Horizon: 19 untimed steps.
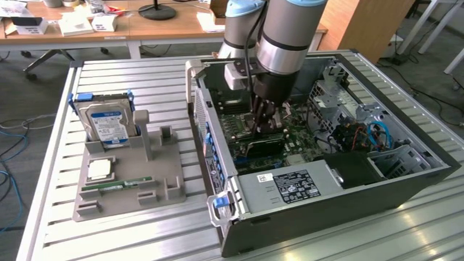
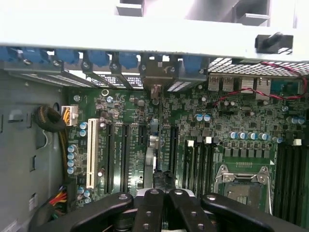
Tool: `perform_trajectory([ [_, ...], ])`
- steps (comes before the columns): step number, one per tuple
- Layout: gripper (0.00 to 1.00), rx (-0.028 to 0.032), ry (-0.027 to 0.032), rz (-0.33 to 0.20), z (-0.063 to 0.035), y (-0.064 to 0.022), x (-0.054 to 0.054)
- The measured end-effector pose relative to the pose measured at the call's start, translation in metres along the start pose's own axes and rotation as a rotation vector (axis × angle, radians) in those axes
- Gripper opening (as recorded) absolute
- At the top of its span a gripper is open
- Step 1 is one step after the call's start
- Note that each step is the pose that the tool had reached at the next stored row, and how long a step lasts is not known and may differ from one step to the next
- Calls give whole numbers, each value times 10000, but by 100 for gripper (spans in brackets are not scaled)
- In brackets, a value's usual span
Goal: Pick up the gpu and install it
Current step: 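Press down on the gpu until it lock into place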
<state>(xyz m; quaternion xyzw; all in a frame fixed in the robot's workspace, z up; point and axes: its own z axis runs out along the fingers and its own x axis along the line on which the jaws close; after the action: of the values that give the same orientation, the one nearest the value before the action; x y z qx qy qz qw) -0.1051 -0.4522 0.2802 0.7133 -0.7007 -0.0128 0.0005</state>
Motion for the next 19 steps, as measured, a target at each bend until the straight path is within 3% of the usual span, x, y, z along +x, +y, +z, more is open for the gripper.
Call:
perform_trajectory([
  [10,11,-1,1,0,-184,4,-3],
  [19,11,0,0,0,-242,3,-4],
])
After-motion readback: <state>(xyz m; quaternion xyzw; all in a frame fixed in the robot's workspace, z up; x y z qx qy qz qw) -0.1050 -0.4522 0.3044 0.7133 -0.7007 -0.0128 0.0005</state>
